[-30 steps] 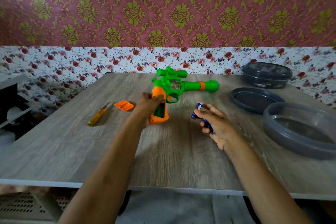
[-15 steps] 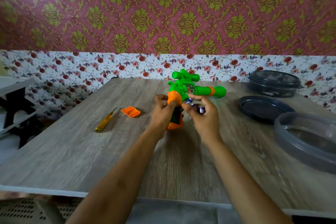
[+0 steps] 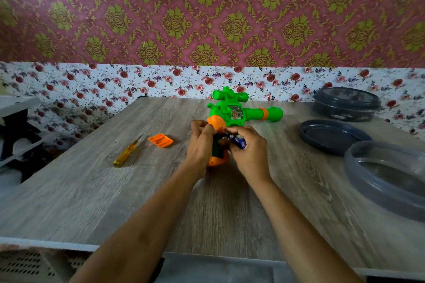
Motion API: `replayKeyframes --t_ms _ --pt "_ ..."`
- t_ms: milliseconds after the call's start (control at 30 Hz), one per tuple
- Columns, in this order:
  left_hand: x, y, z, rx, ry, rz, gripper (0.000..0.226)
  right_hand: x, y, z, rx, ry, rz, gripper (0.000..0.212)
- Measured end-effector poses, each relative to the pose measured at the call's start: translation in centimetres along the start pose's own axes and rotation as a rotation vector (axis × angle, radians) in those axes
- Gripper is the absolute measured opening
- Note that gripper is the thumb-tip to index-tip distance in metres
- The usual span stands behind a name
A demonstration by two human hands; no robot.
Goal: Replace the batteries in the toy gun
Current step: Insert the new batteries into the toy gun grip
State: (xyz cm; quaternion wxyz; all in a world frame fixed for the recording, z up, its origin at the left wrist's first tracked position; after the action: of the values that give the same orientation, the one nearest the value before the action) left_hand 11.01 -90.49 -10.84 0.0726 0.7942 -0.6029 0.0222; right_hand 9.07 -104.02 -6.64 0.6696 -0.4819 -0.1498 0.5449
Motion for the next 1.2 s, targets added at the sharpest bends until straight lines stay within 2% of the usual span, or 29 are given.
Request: replayKeyframes --t_ms 333,567,733,1000,1200 --pt "-0.4 0.1 -0.1 0.006 0.0 -0.039 0.012 0.5 0.3 0.4 -0.043 0.088 0.076 0.025" --pt "-0.8 0.2 0.5 -0.078 0.115 -0.057 0.013 1.1 0.4 1.2 -0.115 0.204 0.169 0.025" --pt "-1.0 0.1 0.7 -0.091 0.108 -0.072 0.011 2.1 0.6 1.1 -0.077 0.211 0.262 0.039" --pt "-0.9 -0.2 0.5 -0.032 0.059 -0.082 0.012 1.5 0.4 1.0 -0.076 0.157 0.189 0.032" --pt "-0.9 -0.1 0.9 -0.084 0.082 -0.077 0.01 1.5 0.4 1.5 -0.095 0.204 0.205 0.033"
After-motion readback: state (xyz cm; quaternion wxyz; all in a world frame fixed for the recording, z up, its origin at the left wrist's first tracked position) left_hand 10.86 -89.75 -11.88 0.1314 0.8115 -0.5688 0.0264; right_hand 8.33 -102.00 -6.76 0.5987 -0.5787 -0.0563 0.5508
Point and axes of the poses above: each hand's wrist, its own y-axis away from the middle knuckle, its own x-axis out of the palm, z = x × y, the point moved 9 cm from there along -y, towards the middle knuckle, and after that the axes turned 10 degrees about -x, right-handed, at the moved point
